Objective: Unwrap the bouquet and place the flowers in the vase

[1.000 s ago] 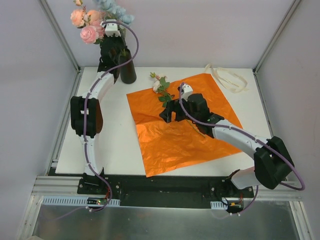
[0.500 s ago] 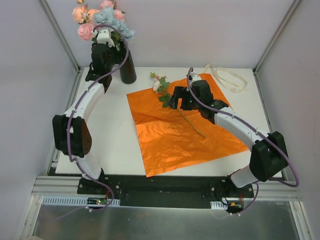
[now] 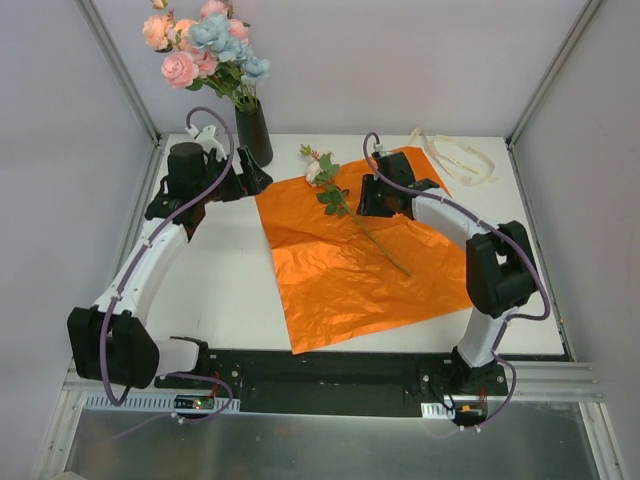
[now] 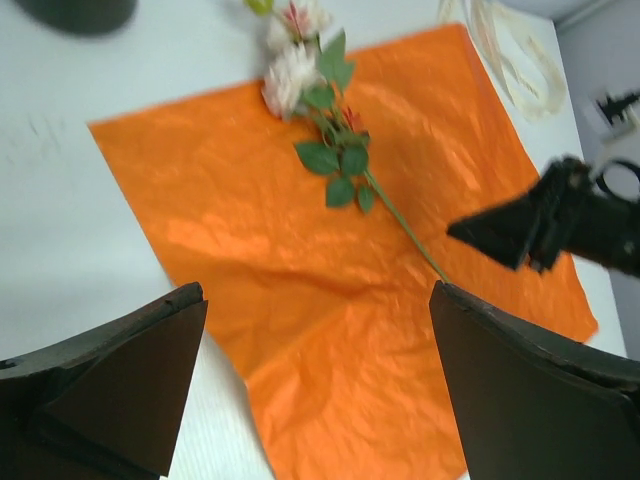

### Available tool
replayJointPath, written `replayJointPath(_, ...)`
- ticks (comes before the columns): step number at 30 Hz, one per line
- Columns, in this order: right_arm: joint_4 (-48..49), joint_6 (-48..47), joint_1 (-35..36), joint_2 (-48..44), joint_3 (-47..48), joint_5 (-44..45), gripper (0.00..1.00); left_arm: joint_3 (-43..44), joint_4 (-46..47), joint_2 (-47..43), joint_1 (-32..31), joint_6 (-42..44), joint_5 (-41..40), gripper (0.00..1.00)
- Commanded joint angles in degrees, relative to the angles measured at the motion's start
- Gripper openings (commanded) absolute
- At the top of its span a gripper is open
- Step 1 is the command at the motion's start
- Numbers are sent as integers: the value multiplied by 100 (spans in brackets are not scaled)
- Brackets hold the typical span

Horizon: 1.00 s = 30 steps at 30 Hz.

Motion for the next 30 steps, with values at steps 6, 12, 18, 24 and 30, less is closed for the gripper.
replayJointPath(6,-602,-195,11,220,415,324,39,-1029,-518,-961,27,-447,1280,99)
replayJointPath(12,-558,-467,11,220,265,324,41,-1337,-773,-1260,36,-261,903,99)
replayJointPath(18,-497,-678,28,378,274,527,40,-1364,-800,-1330,27,-279,885,99)
replayJointPath(24,-496,-898,125,642,397,430,39,-1328,-853,-1260,36,-314,867,99)
replayJointPath(30,-690,-1187,283,1002,590,772,38,-1302,-905,-1207,36,-341,824,99)
